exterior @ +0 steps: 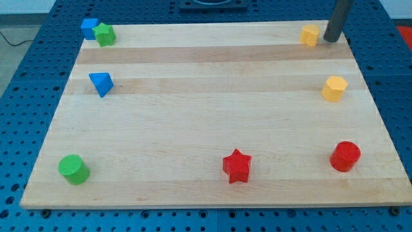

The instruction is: Slightly push the yellow heart towards left

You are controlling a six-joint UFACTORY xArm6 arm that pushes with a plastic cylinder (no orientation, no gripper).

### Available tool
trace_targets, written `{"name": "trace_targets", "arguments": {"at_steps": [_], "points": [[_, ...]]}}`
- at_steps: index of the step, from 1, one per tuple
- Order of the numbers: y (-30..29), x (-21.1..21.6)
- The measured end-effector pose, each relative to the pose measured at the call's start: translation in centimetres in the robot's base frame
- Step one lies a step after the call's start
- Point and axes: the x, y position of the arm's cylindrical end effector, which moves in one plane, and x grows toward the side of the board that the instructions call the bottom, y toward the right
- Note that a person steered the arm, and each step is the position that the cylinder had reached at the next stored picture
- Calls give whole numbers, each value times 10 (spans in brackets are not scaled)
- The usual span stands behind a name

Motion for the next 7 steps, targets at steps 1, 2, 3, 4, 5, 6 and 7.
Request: {"name": "trace_targets", "arguments": {"at_steps": [1,2,3,4,5,6,7], "points": [[-72,-22],[-139,-24],[-116,-32],[-89,-48],[-104,-49],[-109,-49],[-198,-34]]}}
